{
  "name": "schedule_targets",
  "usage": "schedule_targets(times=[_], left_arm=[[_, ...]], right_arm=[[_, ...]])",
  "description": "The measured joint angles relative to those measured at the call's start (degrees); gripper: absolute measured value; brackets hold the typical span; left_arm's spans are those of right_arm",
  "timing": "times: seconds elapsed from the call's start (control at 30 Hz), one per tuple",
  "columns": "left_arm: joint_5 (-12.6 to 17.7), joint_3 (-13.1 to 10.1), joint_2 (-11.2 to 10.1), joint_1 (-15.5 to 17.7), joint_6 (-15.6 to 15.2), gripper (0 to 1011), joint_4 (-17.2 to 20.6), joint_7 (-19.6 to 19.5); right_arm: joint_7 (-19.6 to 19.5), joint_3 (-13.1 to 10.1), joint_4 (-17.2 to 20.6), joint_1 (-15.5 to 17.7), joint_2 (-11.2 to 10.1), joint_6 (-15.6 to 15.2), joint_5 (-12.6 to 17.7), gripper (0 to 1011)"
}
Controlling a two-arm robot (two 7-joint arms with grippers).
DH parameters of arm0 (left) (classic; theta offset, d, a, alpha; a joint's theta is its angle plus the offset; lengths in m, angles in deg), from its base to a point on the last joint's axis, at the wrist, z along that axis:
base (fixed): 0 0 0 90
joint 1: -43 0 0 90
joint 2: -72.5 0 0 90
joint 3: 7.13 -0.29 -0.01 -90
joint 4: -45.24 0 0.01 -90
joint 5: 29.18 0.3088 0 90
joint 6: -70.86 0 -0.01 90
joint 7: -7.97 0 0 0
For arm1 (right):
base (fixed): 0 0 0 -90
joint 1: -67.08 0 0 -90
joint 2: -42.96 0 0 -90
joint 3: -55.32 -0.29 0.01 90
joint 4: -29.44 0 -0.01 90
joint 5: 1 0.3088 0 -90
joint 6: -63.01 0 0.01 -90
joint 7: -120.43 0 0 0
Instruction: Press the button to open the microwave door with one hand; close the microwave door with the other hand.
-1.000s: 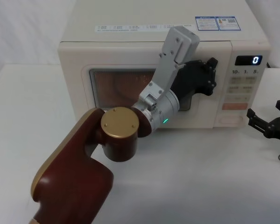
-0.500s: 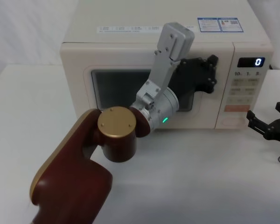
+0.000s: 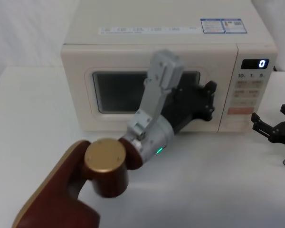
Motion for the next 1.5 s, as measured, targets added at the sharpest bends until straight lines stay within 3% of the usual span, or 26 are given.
schedule_targets(times=[0.23,0.47,0.8,0.93,1.13,1.5], left_arm=[[-0.16,1.82,-2.08,-5.78,0.1,0,4.52,2.37],[0.53,5.15,-3.49,-12.38,1.51,0,8.95,5.87],[1.52,13.2,-3.6,-20.94,3.97,0,14.42,11.69],[1.03,17.59,-3.38,-23.98,5.76,0,16.38,13.25],[-0.42,22.32,-3.14,-26.02,7.57,0,17.15,13.38],[-3.05,28.78,-2.99,-27.35,10.03,0,15.43,11.65]], right_arm=[[0.0,0.0,0.0,0.0,0.0,0.0,0.0,1002],[0.0,-0.01,0.0,0.0,0.0,0.0,0.0,1002],[0.0,0.0,0.0,0.0,0.0,0.0,0.0,1002],[0.0,0.0,0.0,0.0,0.0,0.0,0.0,1002],[0.0,0.0,0.0,0.0,0.0,0.0,0.0,1002],[0.0,0.0,0.0,0.0,0.0,0.0,0.0,1002]])
